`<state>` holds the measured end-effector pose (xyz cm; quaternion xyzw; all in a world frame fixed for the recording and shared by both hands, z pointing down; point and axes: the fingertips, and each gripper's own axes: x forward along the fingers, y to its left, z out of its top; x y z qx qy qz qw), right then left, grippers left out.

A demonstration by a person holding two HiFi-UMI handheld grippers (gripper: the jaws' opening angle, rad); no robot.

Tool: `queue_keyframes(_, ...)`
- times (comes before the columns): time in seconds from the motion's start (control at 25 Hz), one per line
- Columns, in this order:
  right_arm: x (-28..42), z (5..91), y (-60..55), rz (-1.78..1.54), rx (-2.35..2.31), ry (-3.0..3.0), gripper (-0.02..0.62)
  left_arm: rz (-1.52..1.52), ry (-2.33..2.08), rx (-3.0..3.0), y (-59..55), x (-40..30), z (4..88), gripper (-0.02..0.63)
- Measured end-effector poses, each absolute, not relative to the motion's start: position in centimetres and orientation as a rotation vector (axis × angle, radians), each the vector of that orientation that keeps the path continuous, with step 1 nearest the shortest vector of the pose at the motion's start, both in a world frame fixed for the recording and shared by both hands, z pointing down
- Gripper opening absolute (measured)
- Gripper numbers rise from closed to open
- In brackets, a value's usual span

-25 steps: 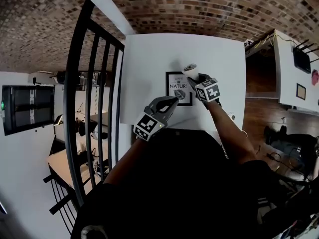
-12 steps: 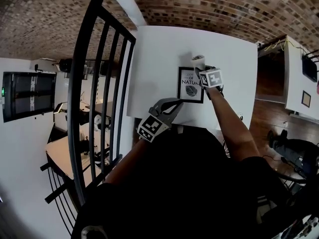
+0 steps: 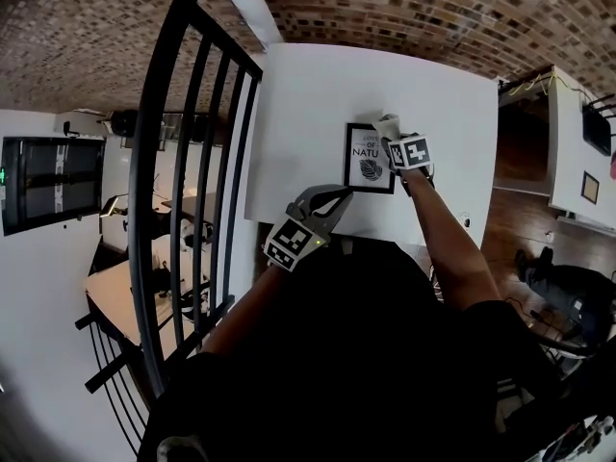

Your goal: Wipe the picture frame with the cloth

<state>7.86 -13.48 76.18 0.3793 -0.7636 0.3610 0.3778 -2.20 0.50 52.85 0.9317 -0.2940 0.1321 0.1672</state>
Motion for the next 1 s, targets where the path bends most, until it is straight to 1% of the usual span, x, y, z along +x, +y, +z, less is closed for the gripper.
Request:
queue_keyframes(0.72, 7.5, 75.8, -1.4, 1.045, 0.845, -1.961, 0.107, 0.368, -0.683, 2.723, 0.1, 1.0, 53.0, 0.002)
queue_keyframes(1.0, 7.3, 74.9, -1.9, 1.043, 0.854, -1.974, 0.109, 0.365, -0.687, 2.713, -0.1, 0.6, 53.2, 0.002)
